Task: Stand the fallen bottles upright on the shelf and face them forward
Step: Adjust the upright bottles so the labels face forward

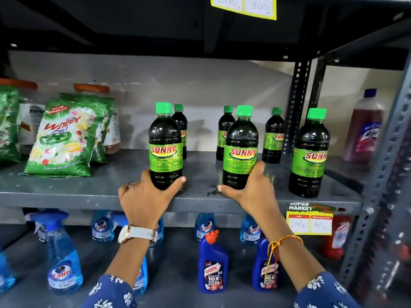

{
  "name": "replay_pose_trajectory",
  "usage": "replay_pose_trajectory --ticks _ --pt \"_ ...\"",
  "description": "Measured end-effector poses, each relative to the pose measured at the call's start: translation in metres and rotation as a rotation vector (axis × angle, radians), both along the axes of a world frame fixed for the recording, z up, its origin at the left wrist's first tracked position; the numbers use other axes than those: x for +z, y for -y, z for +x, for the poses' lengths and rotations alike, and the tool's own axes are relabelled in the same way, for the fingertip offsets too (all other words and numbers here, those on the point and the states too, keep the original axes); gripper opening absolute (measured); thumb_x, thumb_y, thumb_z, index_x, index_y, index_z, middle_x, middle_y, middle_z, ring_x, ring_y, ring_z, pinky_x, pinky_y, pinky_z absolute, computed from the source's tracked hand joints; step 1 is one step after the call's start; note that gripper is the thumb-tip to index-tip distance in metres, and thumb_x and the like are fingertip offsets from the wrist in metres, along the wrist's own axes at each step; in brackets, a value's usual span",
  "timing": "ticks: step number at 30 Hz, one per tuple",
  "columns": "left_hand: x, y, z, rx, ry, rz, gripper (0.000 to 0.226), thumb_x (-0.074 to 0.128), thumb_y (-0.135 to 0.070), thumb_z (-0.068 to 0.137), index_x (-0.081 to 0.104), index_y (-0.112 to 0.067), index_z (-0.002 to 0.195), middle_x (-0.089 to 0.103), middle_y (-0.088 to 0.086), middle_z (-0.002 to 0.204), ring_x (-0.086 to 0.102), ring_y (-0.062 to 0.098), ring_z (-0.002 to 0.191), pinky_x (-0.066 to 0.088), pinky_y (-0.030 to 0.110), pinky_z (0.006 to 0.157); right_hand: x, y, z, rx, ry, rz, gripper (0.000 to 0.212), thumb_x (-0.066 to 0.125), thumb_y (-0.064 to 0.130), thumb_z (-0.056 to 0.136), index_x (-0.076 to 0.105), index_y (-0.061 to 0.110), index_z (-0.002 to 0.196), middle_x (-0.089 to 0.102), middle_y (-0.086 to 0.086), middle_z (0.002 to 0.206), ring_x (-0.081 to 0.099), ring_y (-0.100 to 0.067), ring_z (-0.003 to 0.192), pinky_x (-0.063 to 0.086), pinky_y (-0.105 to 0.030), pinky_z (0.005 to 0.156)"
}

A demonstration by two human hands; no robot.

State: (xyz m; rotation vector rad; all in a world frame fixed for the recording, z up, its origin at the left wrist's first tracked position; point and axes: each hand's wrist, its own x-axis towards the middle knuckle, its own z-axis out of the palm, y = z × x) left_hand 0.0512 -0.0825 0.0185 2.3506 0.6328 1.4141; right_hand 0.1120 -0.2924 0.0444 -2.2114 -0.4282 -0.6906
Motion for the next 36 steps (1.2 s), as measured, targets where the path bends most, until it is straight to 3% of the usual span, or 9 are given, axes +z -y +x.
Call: replay_pose_trajectory --ticks 4,6,10,15,18,21,23,27,36 --pt "-0.001 0.006 -0.006 -0.081 0.160 -0.088 0.109 0.059 -0.079 0.061 0.036 -0.003 0.134 0.052 0.025 0.128 0.049 0.037 0.117 0.037 0.052 0.096 0.002 0.009 -0.009 0.089 -0.013 0.125 0.101 0.081 0.057 0.051 0.029 0.010 0.124 0.048 -0.013 0.128 0.048 -0.029 0.119 0.044 -0.036 0.094" --pt "0.000 0.019 -0.012 -0.153 0.402 0.014 0.103 0.061 -0.070 0.067 0.032 0.002 0.135 0.042 0.024 0.136 0.039 0.036 0.125 0.035 0.049 0.100 0.003 0.027 -0.017 0.100 0.149 0.294 0.104 0.075 0.062 0.057 0.026 0.016 0.135 0.039 -0.003 0.133 0.039 -0.020 0.125 0.033 -0.025 0.100" --pt "0.011 0.070 -0.009 -0.383 0.553 0.139 0.087 0.060 -0.061 0.075 0.039 0.005 0.129 0.048 0.024 0.127 0.045 0.033 0.120 0.037 0.037 0.102 0.016 0.099 -0.004 -0.196 0.630 0.513 0.078 0.070 0.062 0.066 0.040 0.014 0.120 0.044 -0.008 0.121 0.045 -0.027 0.113 0.039 -0.034 0.097" --pt "0.022 0.128 0.017 -0.422 0.171 0.008 0.114 0.054 -0.083 0.057 0.036 -0.002 0.135 0.057 0.015 0.125 0.054 0.031 0.113 0.037 0.048 0.096 0.020 0.156 0.032 0.017 0.104 0.435 0.101 0.070 0.070 0.045 0.036 0.017 0.124 0.045 -0.003 0.122 0.047 -0.023 0.116 0.040 -0.039 0.100" --pt "0.010 0.139 0.028 -0.255 -0.006 0.069 0.120 0.044 -0.086 0.052 0.037 0.004 0.132 0.069 0.023 0.092 0.067 0.034 0.087 0.044 0.050 0.090 0.011 0.168 0.048 0.173 -0.181 0.213 0.103 0.079 0.064 0.035 0.045 0.029 0.126 0.062 0.008 0.118 0.057 -0.010 0.109 0.044 -0.027 0.093" --pt "0.005 0.141 0.033 -0.190 -0.057 0.134 0.106 0.058 -0.079 0.054 0.050 0.006 0.118 0.066 0.020 0.061 0.066 0.033 0.060 0.049 0.045 0.074 0.008 0.171 0.056 0.231 -0.186 0.097 0.059 0.084 0.058 0.037 0.057 0.060 0.089 0.068 0.031 0.081 0.060 0.015 0.081 0.043 -0.007 0.069" --pt "0.006 0.140 0.036 -0.163 -0.072 0.148 0.092 0.069 -0.071 0.055 0.056 0.004 0.106 0.064 0.019 0.057 0.065 0.034 0.055 0.049 0.044 0.069 0.004 0.169 0.057 0.189 -0.155 0.078 0.047 0.080 0.059 0.039 0.058 0.052 0.080 0.065 0.028 0.076 0.059 0.012 0.078 0.044 -0.014 0.069" --pt "0.007 0.143 0.036 -0.143 -0.081 0.137 0.071 0.077 -0.061 0.057 0.058 0.002 0.084 0.060 0.018 0.050 0.062 0.033 0.050 0.047 0.041 0.066 0.000 0.167 0.056 0.121 -0.085 0.040 0.047 0.074 0.065 0.042 0.050 0.050 0.078 0.062 0.022 0.081 0.058 0.003 0.080 0.044 -0.020 0.073" --pt "0.006 0.144 0.035 -0.135 -0.076 0.087 0.066 0.074 -0.064 0.057 0.057 -0.003 0.077 0.061 0.014 0.051 0.061 0.030 0.050 0.046 0.040 0.067 0.004 0.167 0.053 0.142 -0.089 0.010 0.048 0.074 0.062 0.044 0.048 0.046 0.081 0.061 0.017 0.083 0.059 -0.004 0.080 0.043 -0.022 0.072"
